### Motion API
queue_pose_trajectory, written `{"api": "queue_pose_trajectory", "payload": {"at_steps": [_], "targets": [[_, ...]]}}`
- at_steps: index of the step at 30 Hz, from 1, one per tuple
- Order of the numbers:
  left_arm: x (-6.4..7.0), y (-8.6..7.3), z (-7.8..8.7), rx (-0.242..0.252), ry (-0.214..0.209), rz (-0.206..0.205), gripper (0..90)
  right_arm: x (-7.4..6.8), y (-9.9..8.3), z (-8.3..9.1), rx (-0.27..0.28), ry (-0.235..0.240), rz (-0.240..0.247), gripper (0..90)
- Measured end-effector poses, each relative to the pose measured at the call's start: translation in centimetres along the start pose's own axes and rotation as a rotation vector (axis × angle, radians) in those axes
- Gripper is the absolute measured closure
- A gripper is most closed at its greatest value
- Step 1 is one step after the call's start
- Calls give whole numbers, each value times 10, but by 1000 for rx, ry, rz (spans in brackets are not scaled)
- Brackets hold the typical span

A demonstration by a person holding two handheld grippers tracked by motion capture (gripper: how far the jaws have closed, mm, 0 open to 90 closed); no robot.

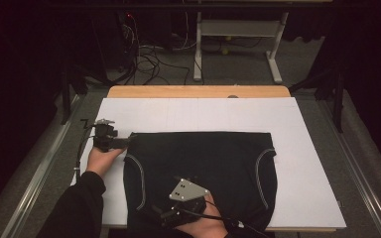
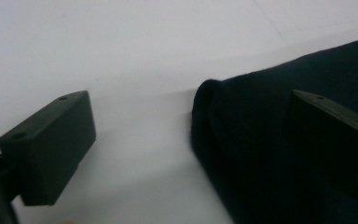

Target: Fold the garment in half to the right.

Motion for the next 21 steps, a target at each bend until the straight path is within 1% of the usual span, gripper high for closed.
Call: {"api": "queue_pose_trajectory", "payload": {"at_steps": [1, 3, 4, 6, 8, 9, 11, 13, 14, 15, 16, 17, 18, 19, 20, 21], "targets": [[0, 1, -1, 3, 5, 0, 68, 0, -1, 0, -3, 0, -1, 2], [2, 3, -2, 20, -9, -1, 145, -3, -2, 1, -8, 2, 7, 2], [3, 3, -3, 18, -6, -6, 170, -4, -2, 1, -9, 1, 10, 2], [6, 3, -6, 5, -1, -31, 228, -6, -3, 2, -8, 5, 8, 2], [8, 3, -7, -1, -15, -49, 295, -8, -4, 0, -14, 13, 8, 2], [9, 3, -7, -2, -14, -54, 305, -9, -4, -1, -18, 18, 11, 2], [10, 2, -8, -6, -15, -66, 354, -10, -5, -3, -22, 20, 13, 2], [12, 3, -9, -23, -8, -73, 354, -10, -5, -5, -28, 21, 10, 2], [14, 4, -10, -30, -2, -64, 352, -11, -6, -6, -36, 22, 12, 2], [17, 5, -12, -38, 7, -60, 352, -12, -7, -7, -43, 23, 13, 2], [19, 6, -13, -46, 22, -69, 353, -13, -7, -7, -48, 23, 16, 2], [21, 6, -14, -51, 45, -88, 361, -14, -7, -8, -51, 24, 17, 2], [23, 5, -15, -52, 65, -111, 401, -15, -7, -8, -52, 28, 18, 2], [24, 4, -15, -46, 61, -110, 420, -16, -8, -9, -56, 30, 20, 2], [24, 4, -14, -39, 51, -100, 449, -17, -8, -9, -59, 33, 25, 2], [25, 3, -14, -33, 36, -105, 492, -18, -8, -10, -62, 37, 30, 2]]}}
Point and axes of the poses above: each handheld gripper's, and its own axes: z roughly backward along the jaws, y roughly out of its top, x roughly to its right, the point moved 6 cm from there along -z, roughly forward along the jaws, and after that the axes turned 2 degrees about y, right-handed, at the moved point
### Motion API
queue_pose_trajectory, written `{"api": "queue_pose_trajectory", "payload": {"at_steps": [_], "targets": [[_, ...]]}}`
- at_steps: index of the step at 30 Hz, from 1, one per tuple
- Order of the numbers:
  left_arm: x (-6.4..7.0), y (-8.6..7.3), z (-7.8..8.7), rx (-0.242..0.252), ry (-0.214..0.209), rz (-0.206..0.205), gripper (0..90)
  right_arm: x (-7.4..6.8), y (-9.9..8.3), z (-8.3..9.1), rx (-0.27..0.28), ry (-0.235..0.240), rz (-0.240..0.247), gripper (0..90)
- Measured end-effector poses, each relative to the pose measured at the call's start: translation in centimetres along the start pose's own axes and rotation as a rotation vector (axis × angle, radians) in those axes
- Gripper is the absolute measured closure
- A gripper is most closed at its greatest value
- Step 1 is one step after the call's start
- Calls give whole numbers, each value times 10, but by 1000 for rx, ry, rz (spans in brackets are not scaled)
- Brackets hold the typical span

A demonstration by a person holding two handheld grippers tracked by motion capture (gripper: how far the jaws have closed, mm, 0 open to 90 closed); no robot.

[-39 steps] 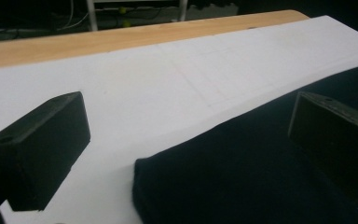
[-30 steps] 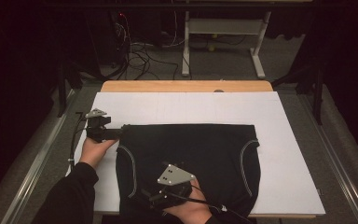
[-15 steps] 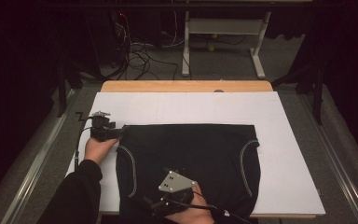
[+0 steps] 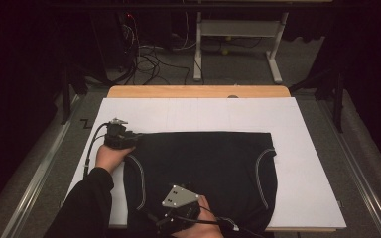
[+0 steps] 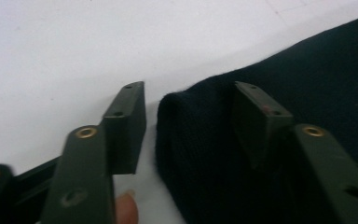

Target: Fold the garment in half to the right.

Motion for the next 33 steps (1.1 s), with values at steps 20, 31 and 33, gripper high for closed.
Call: {"api": "queue_pose_trajectory", "payload": {"at_steps": [20, 31, 33], "targets": [[7, -7, 12, 149, -97, -5, 751, -34, 13, -38, -107, 88, 0, 32], [7, -7, 11, 136, -95, -14, 750, -49, 10, -68, -259, 62, 8, 55], [7, -7, 11, 136, -95, -13, 750, -49, 11, -71, -269, 42, 13, 44]]}}
Point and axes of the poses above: each handheld gripper's, and its own axes: z roughly backward along the jaws, y roughly out of its top, x roughly to its right, the point moved 6 cm from there along -z, roughly forward along the jaws, and after that the axes turned 2 degrees about y, right-handed, at the moved point
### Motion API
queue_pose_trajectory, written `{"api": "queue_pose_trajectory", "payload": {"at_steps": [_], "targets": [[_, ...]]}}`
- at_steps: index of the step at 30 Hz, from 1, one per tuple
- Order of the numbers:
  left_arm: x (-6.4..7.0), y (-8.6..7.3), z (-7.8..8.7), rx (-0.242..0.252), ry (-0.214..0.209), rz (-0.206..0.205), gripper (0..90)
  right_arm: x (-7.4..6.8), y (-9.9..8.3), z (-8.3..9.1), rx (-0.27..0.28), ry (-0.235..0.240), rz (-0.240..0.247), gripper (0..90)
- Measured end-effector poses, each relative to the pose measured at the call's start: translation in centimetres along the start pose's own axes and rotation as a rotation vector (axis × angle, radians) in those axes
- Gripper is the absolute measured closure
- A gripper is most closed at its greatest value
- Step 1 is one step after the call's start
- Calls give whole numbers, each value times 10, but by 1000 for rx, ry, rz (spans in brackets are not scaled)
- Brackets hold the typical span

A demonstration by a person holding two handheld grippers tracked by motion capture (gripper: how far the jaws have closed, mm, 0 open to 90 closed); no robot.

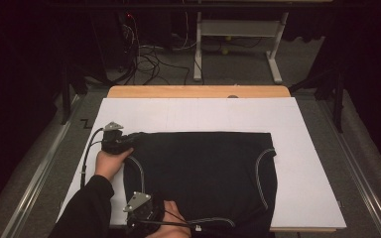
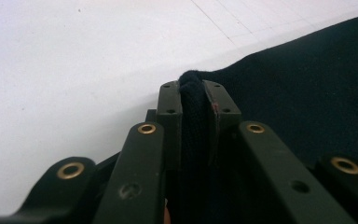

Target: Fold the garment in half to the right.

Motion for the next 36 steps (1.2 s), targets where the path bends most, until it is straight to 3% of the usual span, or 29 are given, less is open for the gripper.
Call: {"api": "queue_pose_trajectory", "payload": {"at_steps": [3, 9, 15, 23, 36], "targets": [[1, 0, 0, -1, 5, 0, 750, 1, 4, -3, 3, -18, -21, 44], [0, 0, -1, -4, 9, 5, 749, 1, 3, -6, -6, -75, -16, 93], [0, 0, 0, -5, 4, 11, 749, 4, 2, -2, -3, -93, -26, 201], [-2, 0, 0, -7, 1, 25, 748, 11, -2, 5, -6, -101, -8, 427], [-2, 0, -1, -9, 5, 31, 749, 17, -11, 15, 21, -110, 15, 699]]}}
Point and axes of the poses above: each handheld gripper's, and its own axes: z roughly backward along the jaws, y roughly out of its top, x roughly to its right, the point moved 6 cm from there along -z, roughly forward along the jaws, and after that the axes turned 2 degrees about y, right-handed, at the moved point
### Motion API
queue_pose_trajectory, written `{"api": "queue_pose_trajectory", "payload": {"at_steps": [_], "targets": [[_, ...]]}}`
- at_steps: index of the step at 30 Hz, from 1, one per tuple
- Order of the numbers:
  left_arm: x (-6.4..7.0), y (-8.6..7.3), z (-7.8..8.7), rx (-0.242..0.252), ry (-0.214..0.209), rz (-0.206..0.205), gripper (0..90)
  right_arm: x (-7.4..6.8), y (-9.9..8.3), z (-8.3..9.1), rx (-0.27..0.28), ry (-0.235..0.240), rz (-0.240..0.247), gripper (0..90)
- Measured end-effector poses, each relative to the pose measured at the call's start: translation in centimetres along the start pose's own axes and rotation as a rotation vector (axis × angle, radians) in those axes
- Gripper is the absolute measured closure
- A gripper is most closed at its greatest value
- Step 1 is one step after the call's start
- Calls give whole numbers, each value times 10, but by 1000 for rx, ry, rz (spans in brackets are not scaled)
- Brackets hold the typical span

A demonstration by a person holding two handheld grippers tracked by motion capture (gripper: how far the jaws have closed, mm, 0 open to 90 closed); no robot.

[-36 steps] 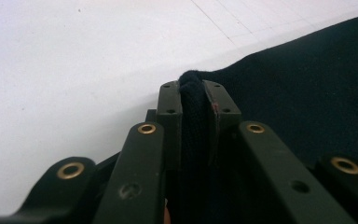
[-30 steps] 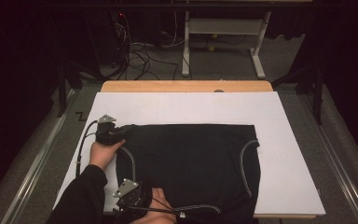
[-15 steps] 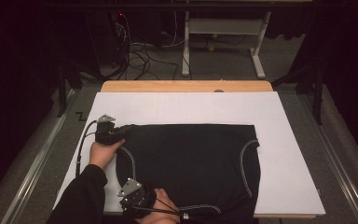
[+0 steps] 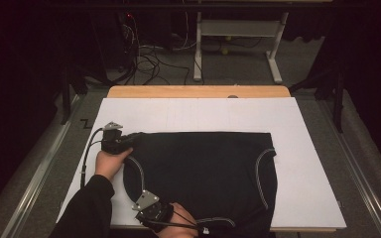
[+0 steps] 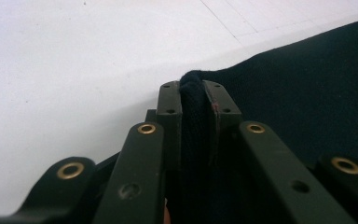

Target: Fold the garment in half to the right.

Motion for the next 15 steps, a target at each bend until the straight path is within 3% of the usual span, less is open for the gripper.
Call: {"api": "queue_pose_trajectory", "payload": {"at_steps": [8, 15], "targets": [[-1, 0, 0, 0, -5, 5, 748, 5, 1, 3, 9, 29, 2, 739], [-1, 0, 0, 0, -2, 4, 750, 6, 5, 16, 86, 17, -2, 744]]}}
Point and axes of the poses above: each handheld gripper's, and its own axes: z roughly backward along the jaws, y roughly out of its top, x roughly to its right, the point moved 6 cm from there along -z, roughly forward along the jaws, and after that the axes turned 2 degrees about y, right-handed, at the moved point
